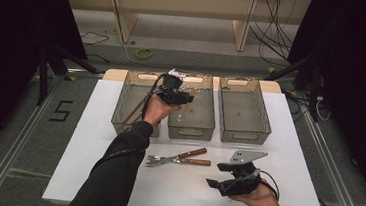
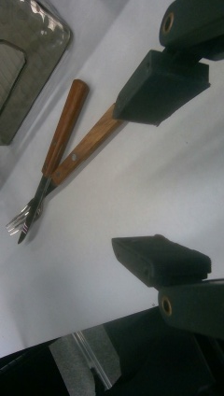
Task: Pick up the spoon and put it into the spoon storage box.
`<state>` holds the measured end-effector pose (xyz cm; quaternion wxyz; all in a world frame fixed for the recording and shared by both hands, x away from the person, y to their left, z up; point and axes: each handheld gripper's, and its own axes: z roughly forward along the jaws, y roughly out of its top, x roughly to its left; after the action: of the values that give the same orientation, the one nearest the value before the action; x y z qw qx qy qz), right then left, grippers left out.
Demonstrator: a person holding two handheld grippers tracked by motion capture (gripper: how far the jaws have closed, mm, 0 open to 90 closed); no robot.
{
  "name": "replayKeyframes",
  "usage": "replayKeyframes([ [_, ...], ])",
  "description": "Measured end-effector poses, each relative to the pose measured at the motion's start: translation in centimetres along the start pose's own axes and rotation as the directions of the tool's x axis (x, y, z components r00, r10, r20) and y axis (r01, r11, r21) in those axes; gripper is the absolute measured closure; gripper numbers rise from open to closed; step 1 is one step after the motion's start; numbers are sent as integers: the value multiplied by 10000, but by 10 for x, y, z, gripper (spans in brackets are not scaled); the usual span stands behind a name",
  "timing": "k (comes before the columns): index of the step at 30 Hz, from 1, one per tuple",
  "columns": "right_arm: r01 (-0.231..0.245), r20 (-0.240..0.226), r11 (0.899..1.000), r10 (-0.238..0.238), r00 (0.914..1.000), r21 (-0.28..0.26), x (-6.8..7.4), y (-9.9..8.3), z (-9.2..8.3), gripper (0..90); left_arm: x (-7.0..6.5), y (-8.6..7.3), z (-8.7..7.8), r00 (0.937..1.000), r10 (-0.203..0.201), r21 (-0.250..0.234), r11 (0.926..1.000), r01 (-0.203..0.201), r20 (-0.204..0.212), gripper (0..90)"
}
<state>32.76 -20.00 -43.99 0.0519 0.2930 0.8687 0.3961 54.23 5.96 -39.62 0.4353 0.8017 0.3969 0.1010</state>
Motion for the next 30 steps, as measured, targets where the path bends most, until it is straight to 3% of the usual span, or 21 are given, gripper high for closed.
replayKeyframes([
  [6, -29, 34, 10000, 29, 10000, -43, 0, 0, -1, 332, 3, 1, -14, 9994, -341, -88, 9994, 342, 82, 473],
  [12, -24, 58, 10000, 24, 10000, -27, 0, 1, -1, 332, 8, -3, -39, 9974, -642, -366, 9972, 653, 319, 379],
  [17, -22, 113, 10000, 23, 9999, -78, 0, 2, -1, 332, 12, -10, -58, 9971, -720, -532, 9959, 733, 261, 319],
  [20, -36, 141, 10000, 37, 9999, -61, 0, 3, -1, 333, 10, -17, -70, 9960, -732, -586, 9954, 761, 505, 297],
  [30, -83, 331, 9996, 92, 9994, -266, -2, 11, 0, 334, -1, -53, -113, 9977, -305, -1210, 9919, 376, 600, 257],
])
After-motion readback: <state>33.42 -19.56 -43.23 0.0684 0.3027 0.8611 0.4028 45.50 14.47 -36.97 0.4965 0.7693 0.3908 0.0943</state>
